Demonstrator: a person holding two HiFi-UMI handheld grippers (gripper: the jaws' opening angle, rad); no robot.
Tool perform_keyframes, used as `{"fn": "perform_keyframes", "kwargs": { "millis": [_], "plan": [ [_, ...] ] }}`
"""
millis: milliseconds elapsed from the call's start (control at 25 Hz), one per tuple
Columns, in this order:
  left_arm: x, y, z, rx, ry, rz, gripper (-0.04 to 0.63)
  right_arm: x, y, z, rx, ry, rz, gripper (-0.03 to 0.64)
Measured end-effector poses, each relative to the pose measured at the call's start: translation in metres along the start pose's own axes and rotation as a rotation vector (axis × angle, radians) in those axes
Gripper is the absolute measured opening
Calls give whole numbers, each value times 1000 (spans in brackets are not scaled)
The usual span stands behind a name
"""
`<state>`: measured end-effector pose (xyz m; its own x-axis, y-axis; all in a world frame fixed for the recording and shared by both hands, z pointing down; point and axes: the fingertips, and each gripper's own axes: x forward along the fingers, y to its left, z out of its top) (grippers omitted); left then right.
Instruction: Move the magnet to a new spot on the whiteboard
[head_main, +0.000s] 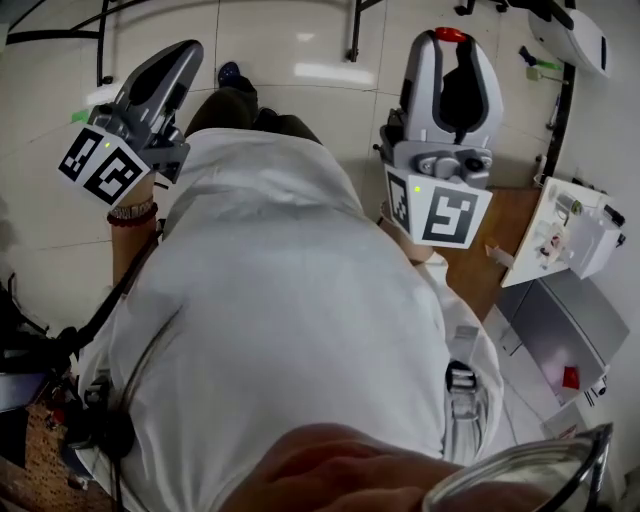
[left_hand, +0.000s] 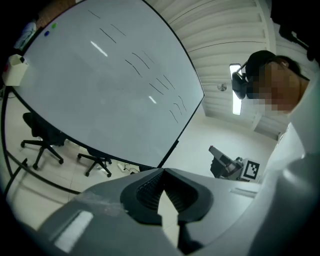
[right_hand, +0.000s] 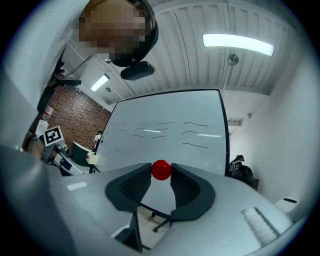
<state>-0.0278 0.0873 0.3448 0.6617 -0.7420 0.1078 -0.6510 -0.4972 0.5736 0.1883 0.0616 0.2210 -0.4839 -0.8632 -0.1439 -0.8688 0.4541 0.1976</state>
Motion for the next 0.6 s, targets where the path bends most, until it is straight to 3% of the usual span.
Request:
{"fn": "perform_keyframes", "kwargs": {
  "millis": [240, 600],
  "plan": [
    [-15, 20, 4, 9, -11, 46, -6, -7, 8, 0, 16, -13, 15, 123],
    [0, -5, -18, -15, 71, -65, -6, -27, 6, 4, 16, 1, -46, 123]
  ]
}}
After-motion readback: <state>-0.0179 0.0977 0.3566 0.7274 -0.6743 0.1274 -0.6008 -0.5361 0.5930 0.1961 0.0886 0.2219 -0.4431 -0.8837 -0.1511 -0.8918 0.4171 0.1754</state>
